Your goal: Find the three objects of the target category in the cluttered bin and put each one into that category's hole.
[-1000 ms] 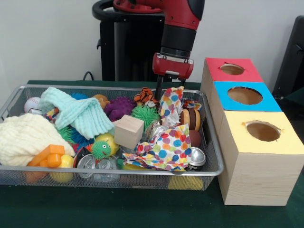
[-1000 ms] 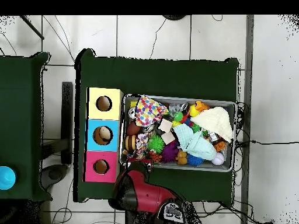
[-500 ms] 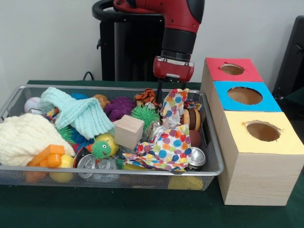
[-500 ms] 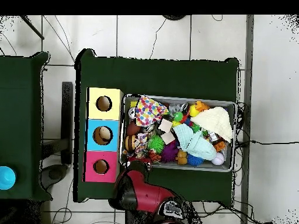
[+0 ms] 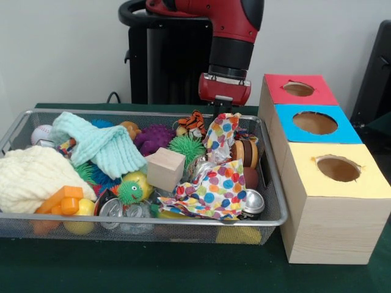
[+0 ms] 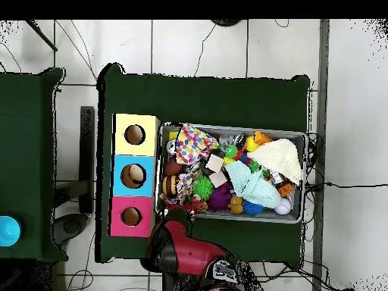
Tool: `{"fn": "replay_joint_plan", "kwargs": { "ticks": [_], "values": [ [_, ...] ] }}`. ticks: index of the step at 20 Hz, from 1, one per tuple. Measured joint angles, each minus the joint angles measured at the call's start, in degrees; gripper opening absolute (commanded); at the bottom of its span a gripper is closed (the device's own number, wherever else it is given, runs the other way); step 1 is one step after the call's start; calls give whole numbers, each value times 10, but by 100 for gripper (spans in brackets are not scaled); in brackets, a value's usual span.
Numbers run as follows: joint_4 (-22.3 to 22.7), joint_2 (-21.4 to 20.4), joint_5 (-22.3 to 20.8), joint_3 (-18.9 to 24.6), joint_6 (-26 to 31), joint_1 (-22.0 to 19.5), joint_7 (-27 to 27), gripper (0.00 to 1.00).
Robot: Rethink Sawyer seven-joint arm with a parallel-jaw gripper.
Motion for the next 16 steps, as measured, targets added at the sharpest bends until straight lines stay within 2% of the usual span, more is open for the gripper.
{"fn": "replay_joint_plan", "kwargs": {
  "ticks": [7,10,16],
  "values": [
    [0,-4,-1,3,0,-2,0,0],
    [2,-17,-13,14,0,-15,0,0],
    [23,-102,-42,58,7,-68,2,0]
  ]
}}
